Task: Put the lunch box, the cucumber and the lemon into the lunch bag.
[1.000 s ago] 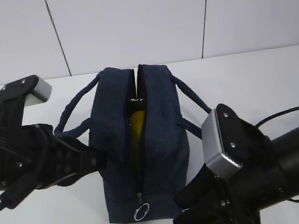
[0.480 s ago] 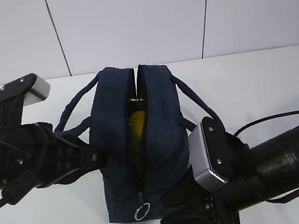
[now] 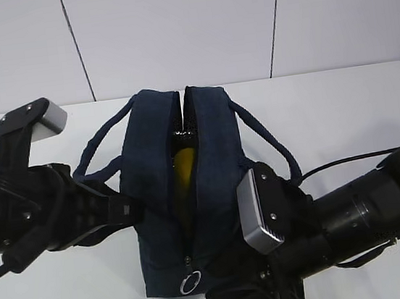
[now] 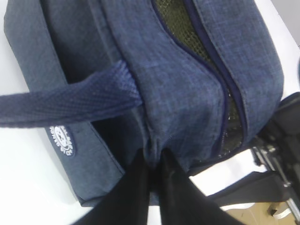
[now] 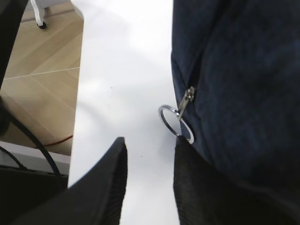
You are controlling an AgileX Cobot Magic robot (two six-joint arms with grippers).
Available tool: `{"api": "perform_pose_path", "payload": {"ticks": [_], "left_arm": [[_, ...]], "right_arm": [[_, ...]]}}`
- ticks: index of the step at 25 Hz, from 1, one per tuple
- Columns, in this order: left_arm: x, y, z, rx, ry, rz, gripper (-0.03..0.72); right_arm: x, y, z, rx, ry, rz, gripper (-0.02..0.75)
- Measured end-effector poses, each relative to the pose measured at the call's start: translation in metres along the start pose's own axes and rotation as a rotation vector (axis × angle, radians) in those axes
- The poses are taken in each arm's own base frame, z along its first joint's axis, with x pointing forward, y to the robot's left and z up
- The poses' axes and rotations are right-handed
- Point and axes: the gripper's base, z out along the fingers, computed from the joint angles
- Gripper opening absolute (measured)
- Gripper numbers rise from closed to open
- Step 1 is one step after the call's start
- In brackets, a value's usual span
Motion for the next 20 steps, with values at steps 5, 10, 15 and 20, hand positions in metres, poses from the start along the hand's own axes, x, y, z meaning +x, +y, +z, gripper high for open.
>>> {"api": "perform_pose_path", "payload": {"ticks": [5, 10, 15, 20], "left_arm": [[0.0, 0.0, 0.0, 0.003, 0.002, -0.002, 0.008], [0.0, -0.001, 0.0, 0.008, 0.0, -0.02, 0.007], [0.0, -0.001, 0.0, 0.009, -0.001, -0.033, 0.007], [0.0, -0.001, 0.0, 0.01, -0.001, -0.035, 0.007]], "right_arm": [[-0.002, -0.007, 0.004, 0.004, -0.004, -0.046, 0.241], [-0.009, -0.016, 0.004, 0.035, -0.003, -0.085, 0.242], [-0.009, -0.018, 0.004, 0.047, 0.005, -0.092, 0.241], [-0.01, -0.019, 0.004, 0.048, 0.004, -0.095, 0.241]]}}
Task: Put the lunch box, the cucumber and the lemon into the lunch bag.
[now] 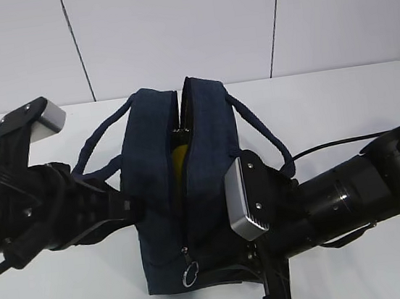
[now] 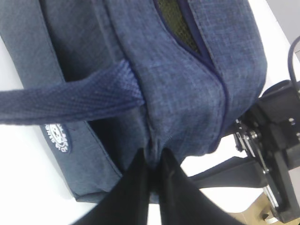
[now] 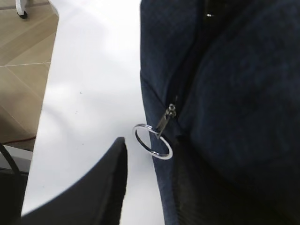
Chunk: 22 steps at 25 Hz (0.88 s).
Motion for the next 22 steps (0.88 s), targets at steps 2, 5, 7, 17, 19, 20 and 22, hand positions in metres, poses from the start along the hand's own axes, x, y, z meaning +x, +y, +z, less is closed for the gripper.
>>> {"api": "perform_pose_path", "payload": {"ticks": [2, 5, 7, 17, 19, 20, 22], "left_arm": [[0.0, 0.0, 0.0, 0.0, 0.0, -0.001, 0.007], [0.0, 0.0, 0.0, 0.0, 0.0, -0.001, 0.007], [0.0, 0.0, 0.0, 0.0, 0.0, -0.002, 0.007], [0.0, 0.0, 0.0, 0.0, 0.0, -0.002, 0.007], [0.0, 0.0, 0.0, 0.001, 0.0, -0.004, 0.007], [0.0, 0.0, 0.0, 0.0, 0.0, -0.003, 0.007], [0.0, 0.0, 0.0, 0.0, 0.0, -0.003, 0.007]], "right_arm": [[0.002, -0.001, 0.002, -0.001, 0.002, -0.001, 0.241], [0.011, -0.001, 0.008, -0.018, 0.017, 0.01, 0.242], [0.016, -0.001, 0.012, -0.03, 0.021, 0.01, 0.242], [0.011, 0.001, 0.017, -0.042, -0.04, 0.002, 0.241], [0.011, 0.002, 0.018, -0.038, -0.032, -0.009, 0.241], [0.011, 0.001, 0.018, -0.035, -0.028, -0.013, 0.242], [0.01, 0.001, 0.018, -0.037, -0.033, -0.014, 0.242]]}}
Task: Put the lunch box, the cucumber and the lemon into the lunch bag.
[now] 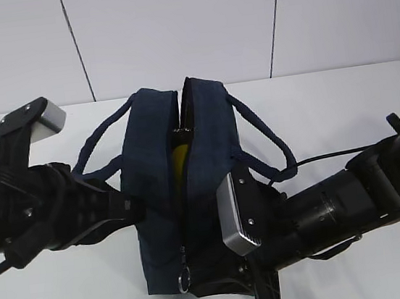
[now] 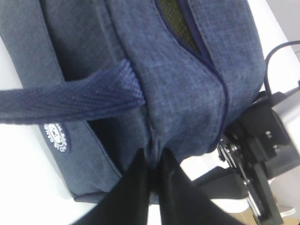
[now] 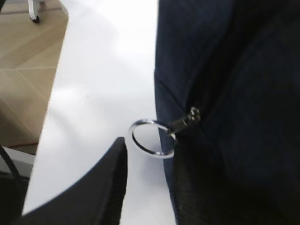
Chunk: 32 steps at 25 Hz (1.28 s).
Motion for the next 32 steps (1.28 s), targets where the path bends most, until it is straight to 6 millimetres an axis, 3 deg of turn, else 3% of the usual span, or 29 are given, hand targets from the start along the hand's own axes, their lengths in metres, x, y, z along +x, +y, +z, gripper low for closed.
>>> {"api": "perform_pose_path", "payload": {"ticks": [7, 32], "left_arm": [[0.0, 0.0, 0.0, 0.0, 0.0, 0.0, 0.007], [0.0, 0.0, 0.0, 0.0, 0.0, 0.0, 0.007]], "right_arm": [[-0.006, 0.007, 0.006, -0.037, -0.022, -0.015, 0.241], [0.001, -0.006, 0.007, 0.059, 0.109, -0.038, 0.242]]}}
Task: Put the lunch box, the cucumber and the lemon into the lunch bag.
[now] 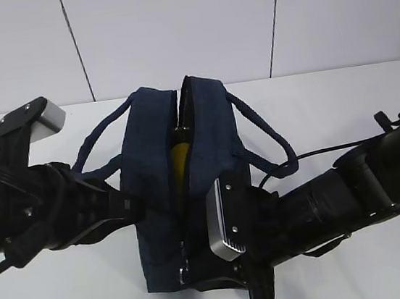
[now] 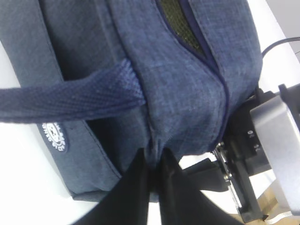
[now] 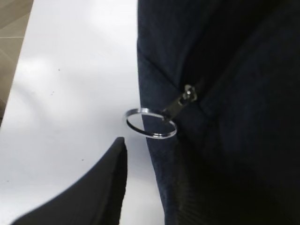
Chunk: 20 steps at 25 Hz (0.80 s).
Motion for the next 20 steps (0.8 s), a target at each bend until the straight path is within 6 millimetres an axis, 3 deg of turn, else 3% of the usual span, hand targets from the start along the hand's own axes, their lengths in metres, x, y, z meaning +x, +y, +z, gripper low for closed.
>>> {"api": "perform_pose_path", "payload": {"ticks": [11, 20], "left_arm": [[0.0, 0.0, 0.0, 0.0, 0.0, -0.002, 0.007], [0.0, 0.0, 0.0, -0.001, -0.002, -0.002, 0.007]], "right_arm": [[-0.011, -0.011, 0.001, 0.023, -0.028, -0.032, 0.241], [-0.018, -0.009, 0.001, -0.014, -0.103, -0.032, 0.242]]}}
